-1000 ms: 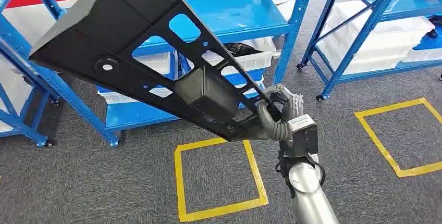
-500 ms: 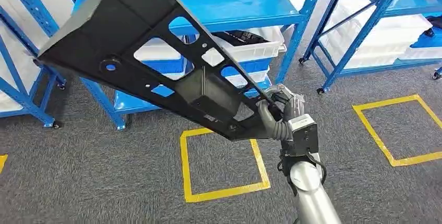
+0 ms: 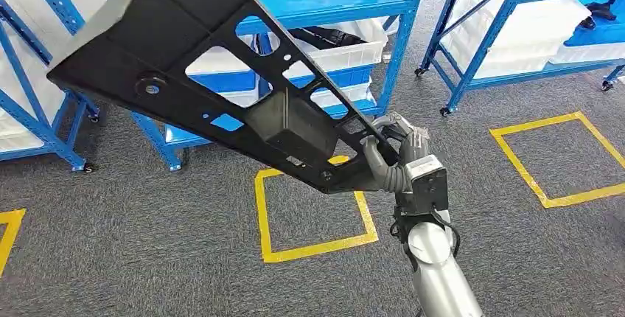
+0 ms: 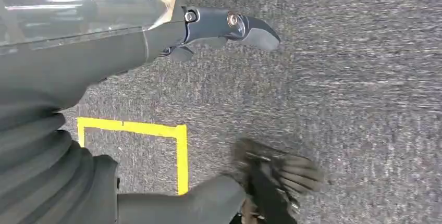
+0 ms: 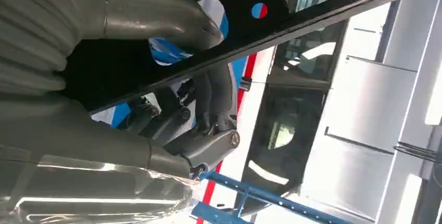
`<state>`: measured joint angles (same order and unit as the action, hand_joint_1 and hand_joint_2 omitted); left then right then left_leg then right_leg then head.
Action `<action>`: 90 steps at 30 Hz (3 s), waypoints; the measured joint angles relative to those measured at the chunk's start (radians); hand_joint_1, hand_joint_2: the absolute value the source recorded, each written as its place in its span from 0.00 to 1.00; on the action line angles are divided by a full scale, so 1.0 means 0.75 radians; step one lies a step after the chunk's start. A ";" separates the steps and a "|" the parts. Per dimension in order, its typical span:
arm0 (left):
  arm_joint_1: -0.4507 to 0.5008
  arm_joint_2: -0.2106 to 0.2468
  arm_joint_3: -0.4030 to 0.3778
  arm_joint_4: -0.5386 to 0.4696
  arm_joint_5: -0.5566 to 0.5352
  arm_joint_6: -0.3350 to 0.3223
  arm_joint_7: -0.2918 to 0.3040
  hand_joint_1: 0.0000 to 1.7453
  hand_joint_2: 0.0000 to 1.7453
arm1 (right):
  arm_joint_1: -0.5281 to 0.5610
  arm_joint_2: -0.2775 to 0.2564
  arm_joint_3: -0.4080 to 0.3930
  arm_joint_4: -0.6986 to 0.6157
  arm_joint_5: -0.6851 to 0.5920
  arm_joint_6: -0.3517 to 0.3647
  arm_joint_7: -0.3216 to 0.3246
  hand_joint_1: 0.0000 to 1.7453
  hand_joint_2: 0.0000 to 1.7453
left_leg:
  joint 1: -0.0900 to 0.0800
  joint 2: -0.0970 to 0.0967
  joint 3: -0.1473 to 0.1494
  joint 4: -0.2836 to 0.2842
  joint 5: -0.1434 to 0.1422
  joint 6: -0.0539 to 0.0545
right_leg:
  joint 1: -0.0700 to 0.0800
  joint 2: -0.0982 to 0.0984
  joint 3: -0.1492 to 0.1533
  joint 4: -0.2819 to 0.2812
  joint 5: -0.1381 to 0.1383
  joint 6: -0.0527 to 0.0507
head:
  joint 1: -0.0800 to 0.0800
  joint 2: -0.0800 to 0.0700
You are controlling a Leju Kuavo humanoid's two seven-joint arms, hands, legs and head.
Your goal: Take the parts from the cabinet and place them on the table.
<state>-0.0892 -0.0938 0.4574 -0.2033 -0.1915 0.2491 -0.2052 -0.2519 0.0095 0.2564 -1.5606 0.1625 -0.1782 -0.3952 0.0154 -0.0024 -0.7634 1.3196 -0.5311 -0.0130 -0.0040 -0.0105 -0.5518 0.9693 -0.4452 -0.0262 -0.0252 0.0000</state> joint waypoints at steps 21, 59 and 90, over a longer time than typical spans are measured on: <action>0.001 -0.003 0.031 -0.002 0.006 0.005 -0.012 0.00 1.00 | 0.036 -0.009 0.000 -0.017 0.030 -0.001 -0.005 1.00 1.00 | -0.028 0.001 0.309 -0.429 0.058 0.059 | -0.007 -0.002 -0.105 0.025 0.097 0.085 | 0.008 -0.001; 0.031 -0.017 0.064 -0.002 -0.001 0.009 -0.034 0.00 1.00 | 0.059 -0.014 -0.004 -0.005 -0.133 0.087 0.018 1.00 1.00 | 0.014 0.010 0.086 -0.001 -0.129 0.015 | -0.004 0.057 -0.056 0.056 0.011 0.029 | 0.017 -0.001; 0.038 -0.019 0.069 -0.001 0.003 0.015 -0.023 0.00 1.00 | 0.093 -0.028 -0.035 -0.012 -0.148 0.073 0.004 1.00 1.00 | 0.031 0.004 0.110 -0.020 -0.129 0.000 | -0.027 0.071 -0.062 0.059 0.011 0.040 | 0.034 -0.001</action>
<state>-0.0608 -0.1080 0.5093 -0.2037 -0.1892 0.2605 -0.2228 -0.1824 -0.0114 0.2304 -1.5698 0.0519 -0.1232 -0.3922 0.0386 0.0007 -0.6810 1.3044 -0.6278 -0.0134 -0.0241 0.0429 -0.5981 1.0132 -0.4367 0.0042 0.0000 -0.0004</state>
